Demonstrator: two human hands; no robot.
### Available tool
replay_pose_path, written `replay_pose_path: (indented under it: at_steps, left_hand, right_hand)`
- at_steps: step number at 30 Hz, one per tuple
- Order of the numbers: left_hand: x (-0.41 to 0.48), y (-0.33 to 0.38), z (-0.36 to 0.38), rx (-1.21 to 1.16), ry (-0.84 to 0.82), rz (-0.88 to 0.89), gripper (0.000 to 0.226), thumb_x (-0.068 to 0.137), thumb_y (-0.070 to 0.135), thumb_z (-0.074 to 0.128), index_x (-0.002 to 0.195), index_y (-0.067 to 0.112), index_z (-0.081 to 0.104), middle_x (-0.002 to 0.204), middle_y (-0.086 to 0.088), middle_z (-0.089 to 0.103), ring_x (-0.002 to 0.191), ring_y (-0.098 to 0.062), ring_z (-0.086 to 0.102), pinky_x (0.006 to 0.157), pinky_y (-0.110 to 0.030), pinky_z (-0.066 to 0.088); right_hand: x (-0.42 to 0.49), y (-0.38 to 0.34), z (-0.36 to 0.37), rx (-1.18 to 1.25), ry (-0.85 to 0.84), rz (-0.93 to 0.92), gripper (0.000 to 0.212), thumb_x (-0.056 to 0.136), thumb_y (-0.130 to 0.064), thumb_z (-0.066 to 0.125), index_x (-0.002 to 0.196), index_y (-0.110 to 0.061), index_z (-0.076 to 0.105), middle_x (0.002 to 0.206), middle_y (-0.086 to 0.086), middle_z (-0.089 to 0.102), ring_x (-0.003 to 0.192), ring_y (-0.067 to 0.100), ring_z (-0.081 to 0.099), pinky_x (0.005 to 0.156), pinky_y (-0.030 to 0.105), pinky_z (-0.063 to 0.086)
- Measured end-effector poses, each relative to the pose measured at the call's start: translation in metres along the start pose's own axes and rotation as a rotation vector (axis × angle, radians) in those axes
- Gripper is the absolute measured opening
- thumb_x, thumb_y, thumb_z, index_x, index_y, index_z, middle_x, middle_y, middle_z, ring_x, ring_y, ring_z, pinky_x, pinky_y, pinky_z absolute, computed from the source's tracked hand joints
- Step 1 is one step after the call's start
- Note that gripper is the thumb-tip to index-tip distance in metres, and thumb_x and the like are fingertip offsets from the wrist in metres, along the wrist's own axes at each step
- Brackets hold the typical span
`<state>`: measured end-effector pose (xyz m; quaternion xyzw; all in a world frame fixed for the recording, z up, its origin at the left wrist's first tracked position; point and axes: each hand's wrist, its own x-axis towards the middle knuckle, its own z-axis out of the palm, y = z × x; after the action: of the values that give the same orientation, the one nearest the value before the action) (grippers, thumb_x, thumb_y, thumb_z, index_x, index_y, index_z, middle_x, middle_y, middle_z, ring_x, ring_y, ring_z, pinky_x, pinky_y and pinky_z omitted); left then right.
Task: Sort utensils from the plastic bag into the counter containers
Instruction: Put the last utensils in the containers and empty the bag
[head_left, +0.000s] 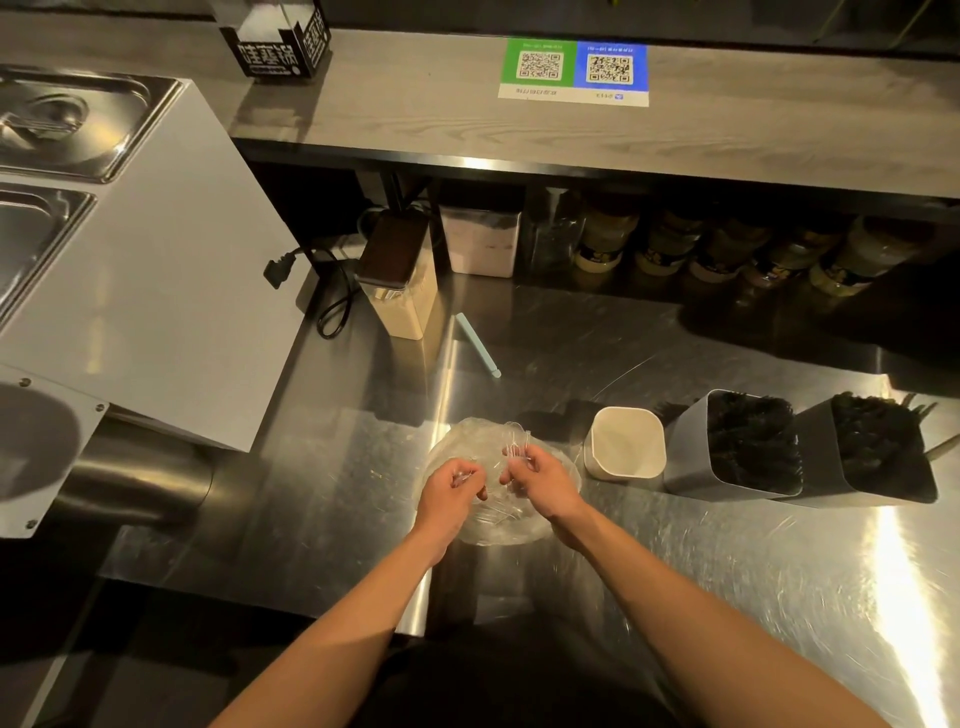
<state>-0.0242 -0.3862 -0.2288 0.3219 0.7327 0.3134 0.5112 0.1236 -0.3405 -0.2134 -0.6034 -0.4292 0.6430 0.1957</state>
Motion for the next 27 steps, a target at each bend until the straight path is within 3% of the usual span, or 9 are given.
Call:
replay_pose_path:
  at_steps: [4,8,11,15,19,21,24,27]
  left_hand:
    - [0.0,0.001,-0.002,-0.083,-0.01,-0.014,0.008,0.092,0.02,0.07,0.086,0.016,0.074,0.076,0.001,0.07,0.078,-0.015,0.065,0.075,-0.023,0.053]
    - [-0.001,0.009,0.001,-0.23,-0.03,-0.075,0.014,0.09,0.026,0.074,0.101,0.018,0.076,0.077,0.005,0.067,0.07,-0.008,0.059,0.064,-0.017,0.05]
    - [0.002,0.011,0.003,-0.105,-0.009,-0.018,0.012,0.098,0.029,0.064,0.098,0.022,0.074,0.074,0.009,0.064,0.07,-0.008,0.055,0.068,-0.02,0.046]
    - [0.002,0.01,0.008,0.019,-0.032,0.06,0.023,0.106,0.028,0.047,0.103,0.016,0.066,0.098,0.002,0.067,0.095,-0.013,0.063,0.08,-0.021,0.047]
    - [-0.001,0.013,0.013,-0.003,0.07,0.076,0.03,0.108,0.025,0.035,0.088,0.014,0.054,0.083,-0.002,0.061,0.08,-0.016,0.06,0.073,-0.021,0.047]
    - [0.0,0.015,0.013,-0.007,0.079,0.052,0.029,0.109,0.03,0.036,0.09,0.016,0.054,0.083,-0.003,0.057,0.078,-0.016,0.055,0.069,-0.021,0.046]
    - [0.004,0.014,0.013,0.006,0.01,0.026,0.032,0.104,0.047,0.046,0.111,0.017,0.057,0.099,-0.001,0.062,0.092,-0.013,0.061,0.079,-0.026,0.05]
    - [0.007,0.012,0.014,-0.021,0.009,0.031,0.026,0.102,0.041,0.053,0.111,0.018,0.063,0.107,-0.006,0.069,0.095,-0.017,0.066,0.082,-0.028,0.055]
  right_hand:
    - [0.001,-0.004,0.0,-0.047,-0.06,0.028,0.02,0.102,-0.013,0.05,0.103,-0.001,0.066,0.079,0.003,0.066,0.068,0.011,0.054,0.061,0.019,0.047]
    - [0.002,-0.006,0.003,-0.154,-0.123,0.075,0.023,0.101,-0.025,0.057,0.096,-0.008,0.072,0.083,0.001,0.071,0.073,0.013,0.06,0.066,0.019,0.052]
    - [-0.001,-0.006,0.003,-0.052,-0.118,0.078,0.025,0.103,-0.026,0.055,0.095,-0.01,0.072,0.083,0.001,0.07,0.07,0.012,0.058,0.065,0.019,0.05]
    - [-0.003,-0.002,0.002,-0.009,-0.092,0.061,0.025,0.101,-0.024,0.058,0.1,-0.003,0.07,0.086,0.004,0.067,0.067,0.01,0.06,0.062,0.021,0.05]
    - [-0.005,-0.001,0.0,0.035,-0.058,0.04,0.02,0.103,-0.019,0.054,0.101,-0.003,0.067,0.085,0.005,0.069,0.069,0.011,0.058,0.06,0.018,0.048]
    - [-0.006,-0.001,-0.001,0.04,-0.08,0.019,0.016,0.103,-0.018,0.053,0.1,-0.009,0.066,0.086,0.005,0.07,0.071,0.011,0.058,0.063,0.019,0.048]
    - [-0.006,-0.002,-0.001,0.005,-0.113,-0.019,0.016,0.104,-0.017,0.052,0.099,-0.011,0.067,0.085,0.004,0.071,0.072,0.011,0.06,0.067,0.02,0.05]
    - [-0.007,-0.005,0.002,-0.037,-0.132,-0.052,0.018,0.105,-0.018,0.05,0.102,-0.011,0.067,0.088,0.007,0.072,0.074,0.012,0.062,0.072,0.021,0.053]
